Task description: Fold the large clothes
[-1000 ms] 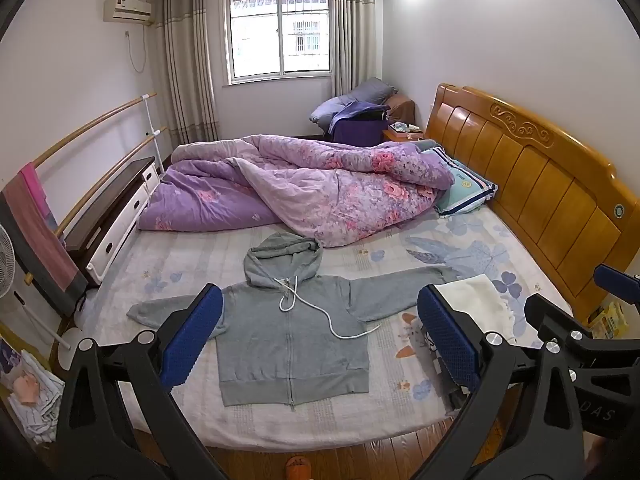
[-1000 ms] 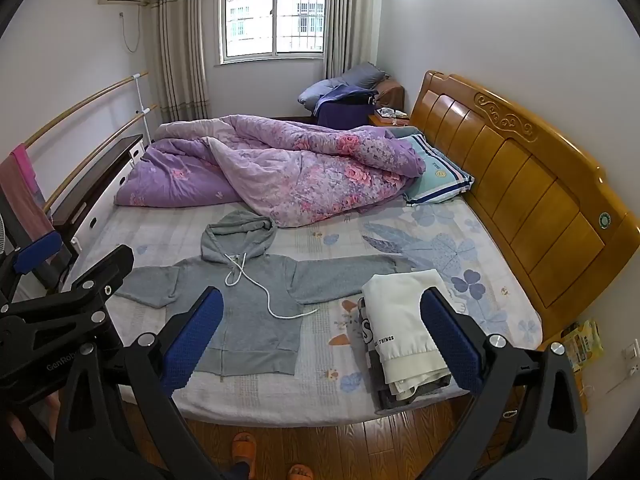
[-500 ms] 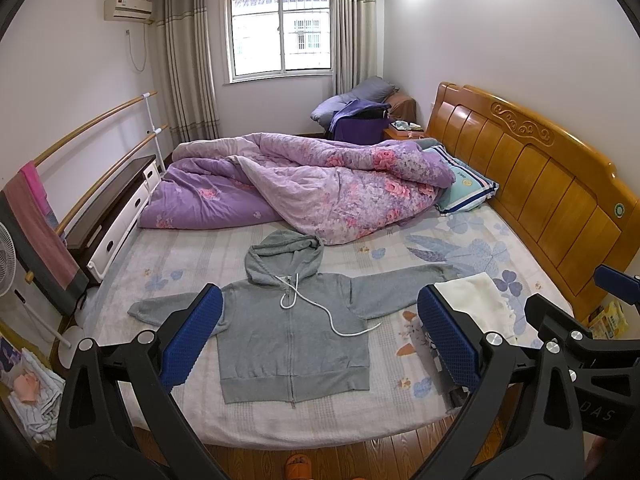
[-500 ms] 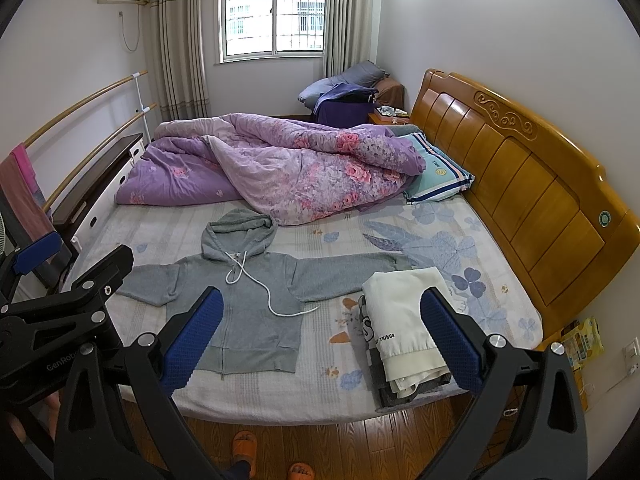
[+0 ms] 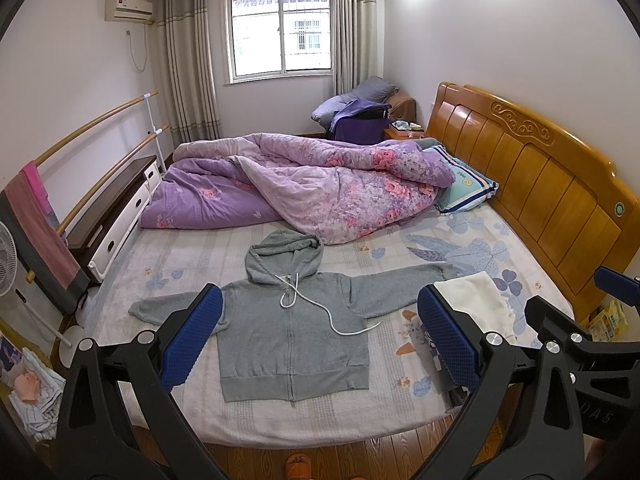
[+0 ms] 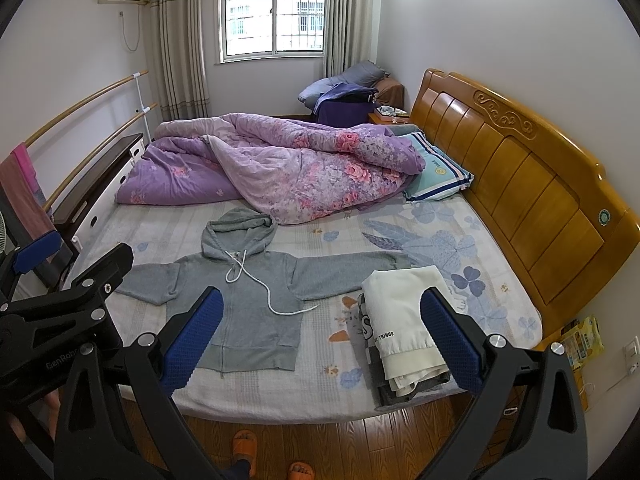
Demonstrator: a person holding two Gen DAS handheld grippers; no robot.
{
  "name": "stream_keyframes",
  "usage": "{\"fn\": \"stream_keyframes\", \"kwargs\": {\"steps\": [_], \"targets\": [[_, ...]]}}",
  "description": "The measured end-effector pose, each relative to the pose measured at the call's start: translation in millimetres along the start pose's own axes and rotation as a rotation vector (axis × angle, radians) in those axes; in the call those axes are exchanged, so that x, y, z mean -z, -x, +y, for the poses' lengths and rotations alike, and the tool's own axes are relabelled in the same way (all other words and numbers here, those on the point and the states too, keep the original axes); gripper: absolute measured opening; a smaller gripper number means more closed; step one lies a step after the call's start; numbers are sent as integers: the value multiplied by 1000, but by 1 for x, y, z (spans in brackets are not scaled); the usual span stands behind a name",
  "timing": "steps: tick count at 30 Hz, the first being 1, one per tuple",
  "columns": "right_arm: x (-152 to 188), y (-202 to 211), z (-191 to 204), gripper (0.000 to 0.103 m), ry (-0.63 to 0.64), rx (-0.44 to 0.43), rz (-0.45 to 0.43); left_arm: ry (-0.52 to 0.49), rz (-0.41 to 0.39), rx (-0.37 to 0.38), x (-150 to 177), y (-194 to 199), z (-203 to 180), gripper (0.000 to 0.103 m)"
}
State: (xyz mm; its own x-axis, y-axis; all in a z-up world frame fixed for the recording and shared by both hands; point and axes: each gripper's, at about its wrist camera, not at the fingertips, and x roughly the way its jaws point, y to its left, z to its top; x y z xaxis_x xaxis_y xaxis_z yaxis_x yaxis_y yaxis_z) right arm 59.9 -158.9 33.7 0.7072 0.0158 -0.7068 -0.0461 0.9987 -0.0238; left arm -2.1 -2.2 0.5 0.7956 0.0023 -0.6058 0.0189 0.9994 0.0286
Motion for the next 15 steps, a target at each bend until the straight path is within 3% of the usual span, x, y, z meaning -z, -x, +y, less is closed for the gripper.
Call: {"fn": "stream_keyframes", "kwargs": {"steps": [8,15], "targets": [[6,-2,-3,95,1,-2,1,3,7,-1,0,-2,3,98],[7,-1,-6,95,6,-12,11,6,18,-7,19,-6,6,98]]}}
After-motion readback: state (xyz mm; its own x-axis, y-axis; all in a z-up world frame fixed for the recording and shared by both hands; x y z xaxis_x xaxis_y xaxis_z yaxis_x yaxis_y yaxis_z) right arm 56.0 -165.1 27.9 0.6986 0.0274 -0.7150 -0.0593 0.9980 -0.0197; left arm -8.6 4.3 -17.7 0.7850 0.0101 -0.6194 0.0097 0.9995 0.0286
